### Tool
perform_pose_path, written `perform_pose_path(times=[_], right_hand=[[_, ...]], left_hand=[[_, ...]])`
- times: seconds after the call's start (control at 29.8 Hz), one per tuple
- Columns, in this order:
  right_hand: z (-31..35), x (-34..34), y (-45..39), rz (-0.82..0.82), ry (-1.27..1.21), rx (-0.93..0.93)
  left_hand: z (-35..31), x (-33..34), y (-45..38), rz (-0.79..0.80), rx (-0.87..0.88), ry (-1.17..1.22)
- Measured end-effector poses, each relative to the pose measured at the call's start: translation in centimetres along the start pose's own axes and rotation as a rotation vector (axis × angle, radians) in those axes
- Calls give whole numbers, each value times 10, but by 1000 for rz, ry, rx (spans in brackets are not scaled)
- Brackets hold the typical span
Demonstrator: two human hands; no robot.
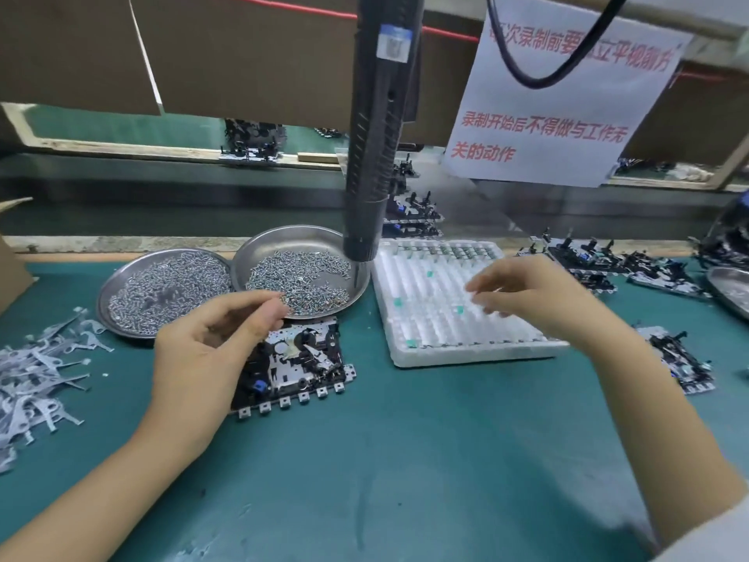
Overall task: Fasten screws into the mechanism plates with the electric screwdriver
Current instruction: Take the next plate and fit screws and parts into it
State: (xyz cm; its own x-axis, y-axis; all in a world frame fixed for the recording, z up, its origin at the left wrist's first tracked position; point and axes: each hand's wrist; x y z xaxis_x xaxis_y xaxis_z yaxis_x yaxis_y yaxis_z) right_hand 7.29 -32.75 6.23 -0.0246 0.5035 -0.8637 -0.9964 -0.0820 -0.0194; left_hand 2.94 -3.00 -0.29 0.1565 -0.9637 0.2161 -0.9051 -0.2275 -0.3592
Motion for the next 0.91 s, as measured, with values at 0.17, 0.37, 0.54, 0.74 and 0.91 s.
perform_pose_path(times=[0.17,0.37,0.54,0.74,0.91], right_hand=[[-57,-23,2,-20,436,54],[-83,-13,7,61,487,13],[-91,-10,12,75,555,-29],[-91,-9,12,102,615,-40],[-93,-1,14,22,592,-28]], left_hand=[[5,2,-2,-3,8,-19],[12,2,-2,2,-9,15],[14,2,-2,-13,-40,34],[16,2,-1,-8,-60,48],[18,2,-1,5,-62,39]])
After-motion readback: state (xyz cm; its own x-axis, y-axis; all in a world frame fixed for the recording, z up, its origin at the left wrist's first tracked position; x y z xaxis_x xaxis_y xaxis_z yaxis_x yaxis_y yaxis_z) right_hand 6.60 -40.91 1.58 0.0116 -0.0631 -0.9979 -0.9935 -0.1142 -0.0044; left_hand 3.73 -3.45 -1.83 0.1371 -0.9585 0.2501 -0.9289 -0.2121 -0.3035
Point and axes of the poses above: each hand's wrist, its own y-axis away from the middle knuckle, its own x-axis out of the palm, z = x × y, and after that the axes turned 11 degrees about y, right-handed
